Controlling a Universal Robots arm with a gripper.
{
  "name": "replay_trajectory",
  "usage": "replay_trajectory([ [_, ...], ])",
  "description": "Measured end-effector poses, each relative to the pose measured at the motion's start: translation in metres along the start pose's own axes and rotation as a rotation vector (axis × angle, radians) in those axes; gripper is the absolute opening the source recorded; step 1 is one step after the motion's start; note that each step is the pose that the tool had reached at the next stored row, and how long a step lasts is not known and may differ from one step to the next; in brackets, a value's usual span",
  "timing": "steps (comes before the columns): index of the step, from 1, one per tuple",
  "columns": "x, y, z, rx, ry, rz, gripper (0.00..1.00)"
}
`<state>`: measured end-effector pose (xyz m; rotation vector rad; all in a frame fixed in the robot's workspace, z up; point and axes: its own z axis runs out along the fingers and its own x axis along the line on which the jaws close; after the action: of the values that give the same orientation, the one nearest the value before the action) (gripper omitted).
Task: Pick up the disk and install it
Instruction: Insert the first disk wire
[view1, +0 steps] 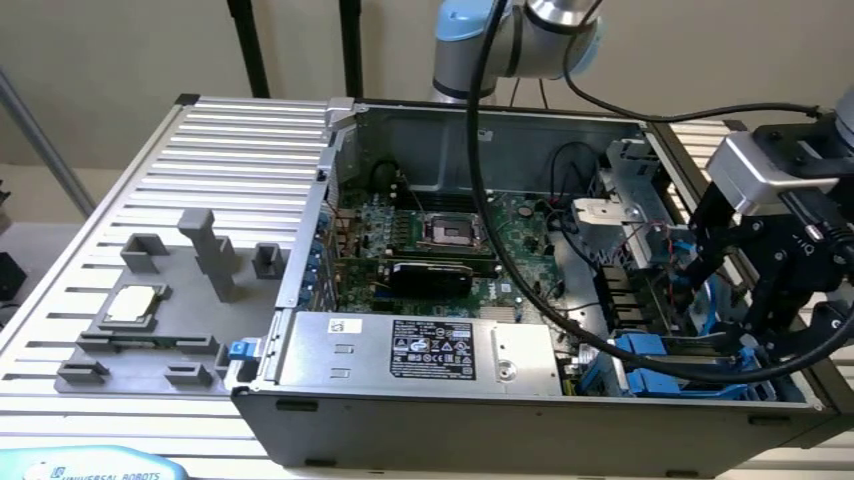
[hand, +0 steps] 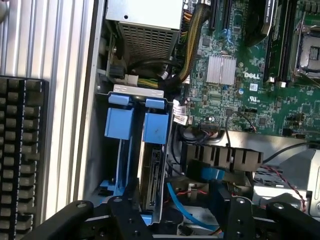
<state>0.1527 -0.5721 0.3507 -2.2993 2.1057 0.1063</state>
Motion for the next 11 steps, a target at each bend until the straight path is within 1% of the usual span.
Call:
replay_trajectory([
  [3, 0.012, 0.0011, -0.0008, 0.0000, -0.0004, 0.000, 0.67],
  [5, 0.018, 0.0013, -0.0011, -0.0002, -0.0022, 0.000, 0.67],
  [8, 0.024, -0.0023, -0.0017, -0.0008, -0.0082, 0.000, 0.67],
  [10, 0.027, -0.0075, -0.0020, -0.0010, -0.0137, 0.000, 0.67],
  [11, 0.027, -0.0101, -0.0021, -0.0007, -0.0175, 0.000, 0.67],
])
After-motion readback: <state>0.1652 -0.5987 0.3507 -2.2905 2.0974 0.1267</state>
